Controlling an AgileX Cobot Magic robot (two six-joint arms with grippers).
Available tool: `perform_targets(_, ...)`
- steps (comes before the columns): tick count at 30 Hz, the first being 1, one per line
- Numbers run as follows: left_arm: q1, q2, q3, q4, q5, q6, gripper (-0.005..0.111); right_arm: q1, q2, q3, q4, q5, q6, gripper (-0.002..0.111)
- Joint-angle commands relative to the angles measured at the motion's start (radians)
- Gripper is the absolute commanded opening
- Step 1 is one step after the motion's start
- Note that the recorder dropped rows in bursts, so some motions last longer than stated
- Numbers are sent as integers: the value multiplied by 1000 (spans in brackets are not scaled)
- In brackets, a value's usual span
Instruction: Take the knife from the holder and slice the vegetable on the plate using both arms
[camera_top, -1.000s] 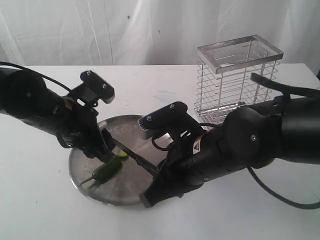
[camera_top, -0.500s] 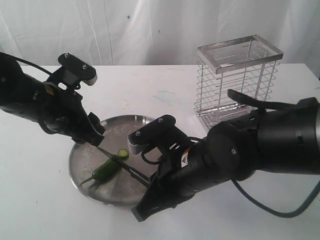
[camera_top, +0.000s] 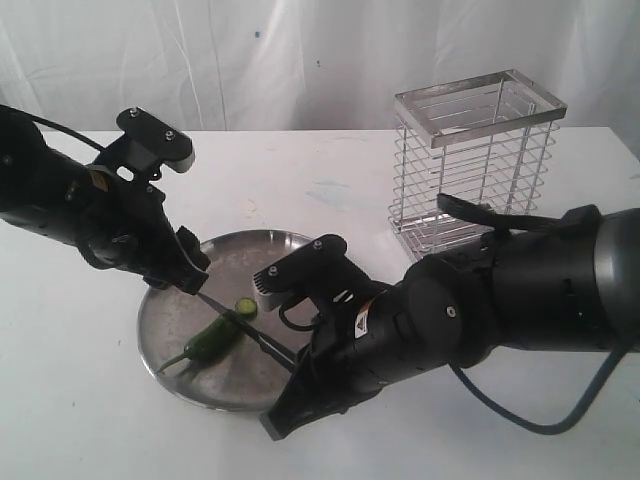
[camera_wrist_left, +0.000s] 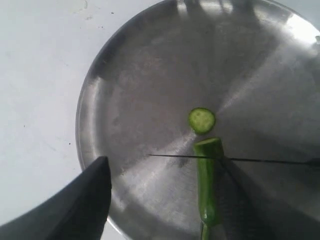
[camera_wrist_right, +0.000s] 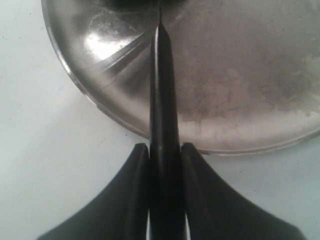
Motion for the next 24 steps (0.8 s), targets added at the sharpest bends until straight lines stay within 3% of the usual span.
perform_targets(1,2,-7,-5,-17,17,-12,63,-2,-2,-1,-25,-23,1,0)
perform_targets(19,2,-7,-5,-40,19,-12,62,-4,33,-1,-41,-33,11,0)
perform_targets(21,0,-7,-5,-72,24,-12,54,-4,33,-1,-41,-33,11,0)
perform_targets(24,0,5,-5,-110,26,-12,29,-4,33,-1,-41,-33,11,0)
